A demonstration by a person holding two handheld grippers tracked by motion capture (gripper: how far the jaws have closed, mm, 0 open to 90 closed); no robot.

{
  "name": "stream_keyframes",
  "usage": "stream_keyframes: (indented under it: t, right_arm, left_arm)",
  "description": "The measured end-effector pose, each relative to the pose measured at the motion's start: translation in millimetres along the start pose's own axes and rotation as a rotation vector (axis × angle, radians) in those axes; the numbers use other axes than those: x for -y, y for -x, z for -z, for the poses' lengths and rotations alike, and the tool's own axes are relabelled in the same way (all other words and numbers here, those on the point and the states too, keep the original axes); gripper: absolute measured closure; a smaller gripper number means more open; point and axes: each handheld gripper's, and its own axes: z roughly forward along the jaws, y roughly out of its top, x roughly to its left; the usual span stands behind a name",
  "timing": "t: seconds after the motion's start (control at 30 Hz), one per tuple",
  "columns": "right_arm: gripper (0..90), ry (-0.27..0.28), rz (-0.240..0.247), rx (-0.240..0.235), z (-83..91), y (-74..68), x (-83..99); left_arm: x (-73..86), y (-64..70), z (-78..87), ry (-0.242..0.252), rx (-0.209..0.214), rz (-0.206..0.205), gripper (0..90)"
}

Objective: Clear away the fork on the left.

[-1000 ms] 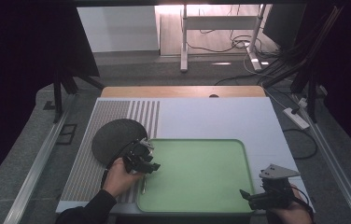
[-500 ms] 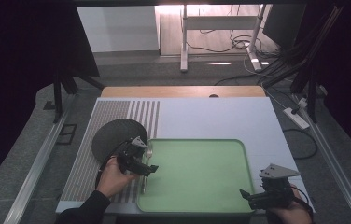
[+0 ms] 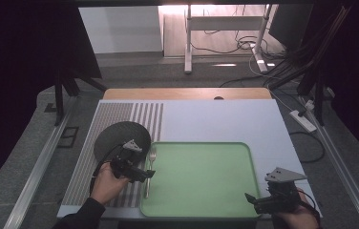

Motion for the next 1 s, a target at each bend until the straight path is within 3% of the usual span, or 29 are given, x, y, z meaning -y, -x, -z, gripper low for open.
stream_keyframes:
  t: [0.33, 0.73, 1.0]
  right_arm:
    - [0.0, 0.0, -0.005, 0.004, 1.4, 0.0, 1.1]
    - [0.0, 0.001, -0.007, 0.007, 2.0, -0.5, 1.8]
    - [0.0, 0.001, -0.006, 0.008, 2.2, -0.8, 1.8]
  left_arm:
    - [10.9, -2.4, 13.1, 0.038, -0.032, 0.023, 0.0]
    - [26.8, -8.2, 23.7, 0.102, -0.035, 0.059, 0.0]
    - [36.1, -9.4, 29.2, 0.105, -0.041, 0.08, 0.0]
